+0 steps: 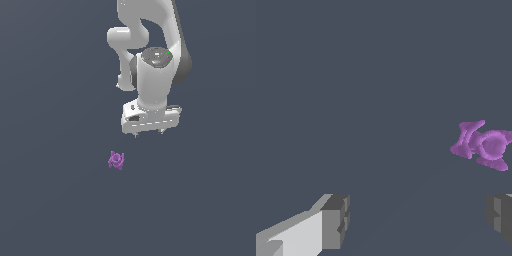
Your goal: Pick up the object and move it to a goal position.
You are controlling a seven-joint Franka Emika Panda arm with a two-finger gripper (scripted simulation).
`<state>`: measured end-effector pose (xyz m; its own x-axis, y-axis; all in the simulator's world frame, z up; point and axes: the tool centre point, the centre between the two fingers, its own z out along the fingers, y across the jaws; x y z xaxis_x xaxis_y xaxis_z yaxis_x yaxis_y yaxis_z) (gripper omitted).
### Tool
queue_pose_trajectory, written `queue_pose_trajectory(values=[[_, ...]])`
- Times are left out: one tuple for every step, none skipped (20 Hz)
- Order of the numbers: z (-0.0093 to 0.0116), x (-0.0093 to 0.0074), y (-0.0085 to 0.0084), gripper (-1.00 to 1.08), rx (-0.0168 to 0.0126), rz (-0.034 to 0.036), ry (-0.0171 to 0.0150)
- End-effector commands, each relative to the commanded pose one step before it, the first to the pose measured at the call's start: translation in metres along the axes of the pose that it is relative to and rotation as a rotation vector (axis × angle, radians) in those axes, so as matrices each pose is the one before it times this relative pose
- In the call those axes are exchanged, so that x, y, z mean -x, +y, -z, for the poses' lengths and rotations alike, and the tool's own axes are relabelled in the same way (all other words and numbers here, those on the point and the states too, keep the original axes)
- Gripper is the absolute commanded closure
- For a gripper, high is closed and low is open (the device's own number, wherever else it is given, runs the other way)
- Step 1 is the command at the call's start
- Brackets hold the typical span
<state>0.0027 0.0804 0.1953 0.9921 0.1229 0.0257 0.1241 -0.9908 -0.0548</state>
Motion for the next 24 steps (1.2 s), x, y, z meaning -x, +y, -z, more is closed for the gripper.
queue_pose_trajectory(values=[[-0.00238, -0.00088, 0.00374, -0.92, 0.00060, -0.00954, -0.00106], [-0.00169, -0.00093, 0.00245, -0.92, 0.00044, -0.00708, -0.00020], [-0.00214, -0.00111, 0.00314, -0.92, 0.00065, -0.00895, -0.00033], [-0.00259, -0.00130, 0.00380, -0.92, 0.00087, -0.01075, -0.00044], [-0.00303, -0.00149, 0.00442, -0.92, 0.00110, -0.01246, -0.00054], [-0.00345, -0.00169, 0.00501, -0.92, 0.00133, -0.01406, -0.00060], [-0.00388, -0.00191, 0.00557, -0.92, 0.00157, -0.01563, -0.00065], [-0.00433, -0.00213, 0.00617, -0.92, 0.00186, -0.01726, -0.00069], [-0.00479, -0.00234, 0.00677, -0.92, 0.00220, -0.01888, -0.00074], [-0.00529, -0.00256, 0.00741, -0.92, 0.00261, -0.02055, -0.00080], [-0.00580, -0.00278, 0.00803, -0.92, 0.00305, -0.02218, -0.00085], [-0.00632, -0.00300, 0.00865, -0.92, 0.00354, -0.02378, -0.00088], [-0.00670, -0.00315, 0.00906, -0.92, 0.00399, -0.02479, -0.00088], [-0.00640, -0.00299, 0.00853, -0.92, 0.00403, -0.02324, -0.00079], [-0.00599, -0.00279, 0.00789, -0.92, 0.00395, -0.02140, -0.00068], [-0.00556, -0.00258, 0.00724, -0.92, 0.00382, -0.01957, -0.00059], [-0.00512, -0.00236, 0.00660, -0.92, 0.00364, -0.01778, -0.00050], [-0.00467, -0.00215, 0.00596, -0.92, 0.00342, -0.01600, -0.00042], [-0.00421, -0.00193, 0.00532, -0.92, 0.00316, -0.01425, -0.00035], [-0.00374, -0.00171, 0.00469, -0.92, 0.00287, -0.01252, -0.00029], [-0.00325, -0.00148, 0.00405, -0.92, 0.00254, -0.01081, -0.00023], [-0.00277, -0.00126, 0.00342, -0.92, 0.00219, -0.00911, -0.00018], [-0.00227, -0.00103, 0.00280, -0.92, 0.00182, -0.00744, -0.00014], [-0.00177, -0.00081, 0.00218, -0.92, 0.00144, -0.00578, -0.00010]])
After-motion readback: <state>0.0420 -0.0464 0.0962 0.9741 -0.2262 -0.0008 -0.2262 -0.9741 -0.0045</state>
